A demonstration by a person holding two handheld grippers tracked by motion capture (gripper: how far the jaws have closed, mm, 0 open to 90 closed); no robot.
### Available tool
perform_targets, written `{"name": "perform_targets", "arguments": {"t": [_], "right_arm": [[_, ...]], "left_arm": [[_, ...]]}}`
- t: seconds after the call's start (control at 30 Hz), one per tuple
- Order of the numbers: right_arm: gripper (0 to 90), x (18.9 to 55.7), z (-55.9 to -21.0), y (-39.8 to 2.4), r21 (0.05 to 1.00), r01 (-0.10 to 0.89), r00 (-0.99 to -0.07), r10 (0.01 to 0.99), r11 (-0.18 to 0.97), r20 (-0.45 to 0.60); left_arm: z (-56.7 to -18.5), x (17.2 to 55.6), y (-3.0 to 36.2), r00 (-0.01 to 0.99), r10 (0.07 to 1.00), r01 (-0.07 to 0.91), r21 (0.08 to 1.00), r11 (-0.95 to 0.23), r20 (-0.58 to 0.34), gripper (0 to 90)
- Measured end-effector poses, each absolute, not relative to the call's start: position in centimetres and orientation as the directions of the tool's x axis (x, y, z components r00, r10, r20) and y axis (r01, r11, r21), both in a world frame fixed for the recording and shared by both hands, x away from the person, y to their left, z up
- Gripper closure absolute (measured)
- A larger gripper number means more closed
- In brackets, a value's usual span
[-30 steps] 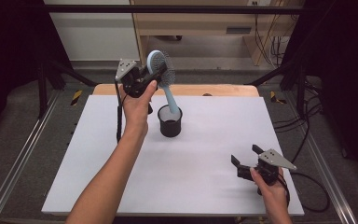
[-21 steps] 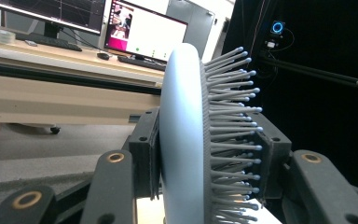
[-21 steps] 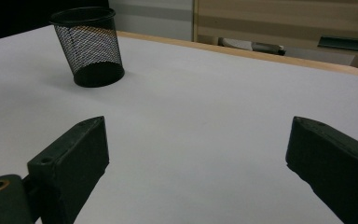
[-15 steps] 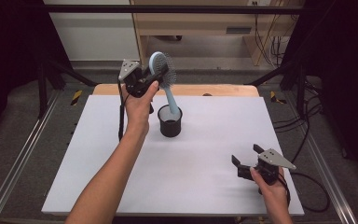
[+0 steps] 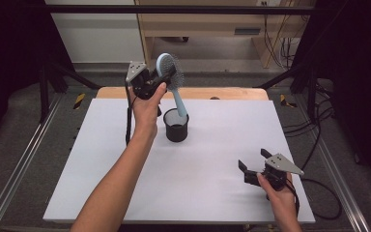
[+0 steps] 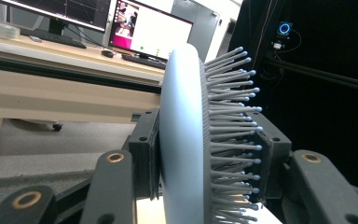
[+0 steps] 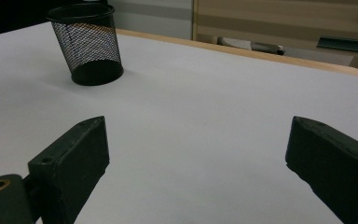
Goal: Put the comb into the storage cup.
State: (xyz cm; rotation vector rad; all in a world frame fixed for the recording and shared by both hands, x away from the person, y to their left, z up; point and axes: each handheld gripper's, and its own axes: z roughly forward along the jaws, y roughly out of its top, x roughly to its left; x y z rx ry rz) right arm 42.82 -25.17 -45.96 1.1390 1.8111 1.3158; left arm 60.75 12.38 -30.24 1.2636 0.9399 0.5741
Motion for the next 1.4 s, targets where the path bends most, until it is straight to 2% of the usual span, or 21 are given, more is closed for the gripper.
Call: {"name": "perform_targets", "arguments": {"t": [1.4], "right_arm": [[6.1,42.8,-46.0,-25.0,0.948,0.286,-0.444,0.896,0.143,-0.001]], "left_arm": [[-30.3,61.0,13.4,0.505,0.834,0.099,0.974,0.202,-0.224,52.4]]}}
